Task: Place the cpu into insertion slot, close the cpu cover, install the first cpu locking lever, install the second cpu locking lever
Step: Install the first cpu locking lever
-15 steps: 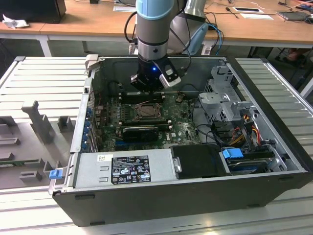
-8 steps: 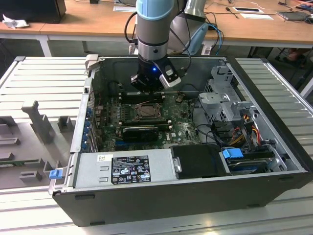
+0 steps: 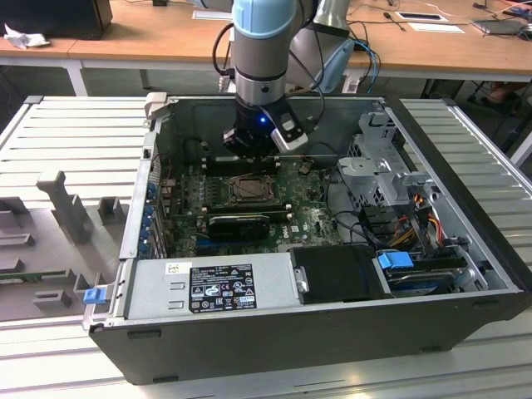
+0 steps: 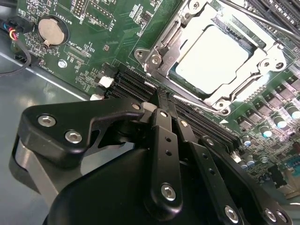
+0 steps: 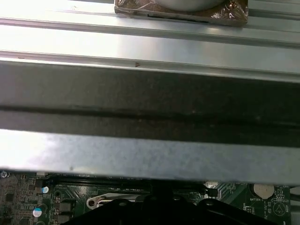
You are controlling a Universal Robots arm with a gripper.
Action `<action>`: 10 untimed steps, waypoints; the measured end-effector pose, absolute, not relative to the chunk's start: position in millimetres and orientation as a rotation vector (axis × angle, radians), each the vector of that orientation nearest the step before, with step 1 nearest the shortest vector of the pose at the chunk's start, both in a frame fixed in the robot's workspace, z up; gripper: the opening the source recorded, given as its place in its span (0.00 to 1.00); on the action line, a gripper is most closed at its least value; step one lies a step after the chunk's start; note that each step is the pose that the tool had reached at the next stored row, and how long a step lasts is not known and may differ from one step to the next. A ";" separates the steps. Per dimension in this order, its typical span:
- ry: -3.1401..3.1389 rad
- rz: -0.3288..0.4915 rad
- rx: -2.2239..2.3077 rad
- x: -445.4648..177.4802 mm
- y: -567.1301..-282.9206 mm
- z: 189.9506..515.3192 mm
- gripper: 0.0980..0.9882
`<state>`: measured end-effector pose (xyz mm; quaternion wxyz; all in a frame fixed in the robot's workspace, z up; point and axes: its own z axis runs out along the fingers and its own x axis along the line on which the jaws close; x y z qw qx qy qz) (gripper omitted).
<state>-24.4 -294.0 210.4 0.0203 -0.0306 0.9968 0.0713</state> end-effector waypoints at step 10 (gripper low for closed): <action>3.095 0.181 -0.096 -21.7 -293.6 204.4 0.01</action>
